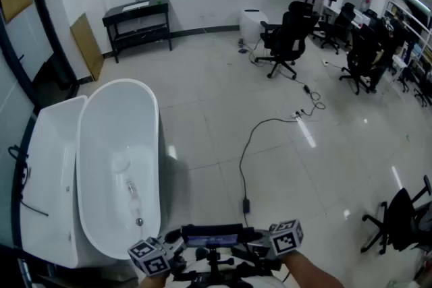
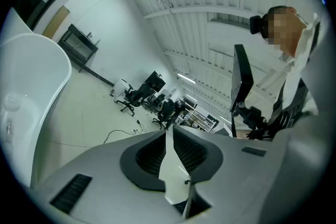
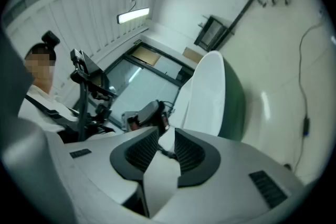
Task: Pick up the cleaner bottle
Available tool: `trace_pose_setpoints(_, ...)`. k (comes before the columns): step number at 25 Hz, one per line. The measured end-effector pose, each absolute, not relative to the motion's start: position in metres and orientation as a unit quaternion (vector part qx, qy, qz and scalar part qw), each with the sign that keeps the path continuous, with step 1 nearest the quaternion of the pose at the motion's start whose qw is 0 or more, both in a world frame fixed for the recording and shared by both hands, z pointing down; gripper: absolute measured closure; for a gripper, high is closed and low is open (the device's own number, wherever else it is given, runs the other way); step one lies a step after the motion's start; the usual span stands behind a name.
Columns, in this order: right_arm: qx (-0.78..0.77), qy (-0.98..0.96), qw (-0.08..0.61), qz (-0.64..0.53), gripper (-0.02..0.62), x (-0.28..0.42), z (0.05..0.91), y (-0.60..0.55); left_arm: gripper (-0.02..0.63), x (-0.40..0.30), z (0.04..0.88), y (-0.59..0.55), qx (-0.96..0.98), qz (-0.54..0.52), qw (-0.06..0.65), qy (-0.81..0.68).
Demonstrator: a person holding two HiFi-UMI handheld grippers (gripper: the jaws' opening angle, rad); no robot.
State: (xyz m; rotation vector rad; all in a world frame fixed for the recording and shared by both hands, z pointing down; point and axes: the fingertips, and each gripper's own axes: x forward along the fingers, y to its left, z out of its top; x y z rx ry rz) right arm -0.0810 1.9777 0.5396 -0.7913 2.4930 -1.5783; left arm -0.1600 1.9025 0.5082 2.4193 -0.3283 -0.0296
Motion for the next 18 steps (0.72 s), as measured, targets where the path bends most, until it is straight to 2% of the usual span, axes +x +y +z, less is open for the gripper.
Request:
trace_pose_setpoints(8, -0.450, 0.805, -0.022, -0.386, 0.517, -0.027, 0.527, 1.936, 0.565, -0.139, 0.500, 1.904, 0.933, -0.022, 0.326, -0.150)
trace_pose_setpoints(18, -0.558, 0.780, 0.015, -0.283, 0.526, 0.024, 0.502, 1.921, 0.565, -0.121, 0.497, 1.919, 0.942, -0.013, 0.295, -0.161)
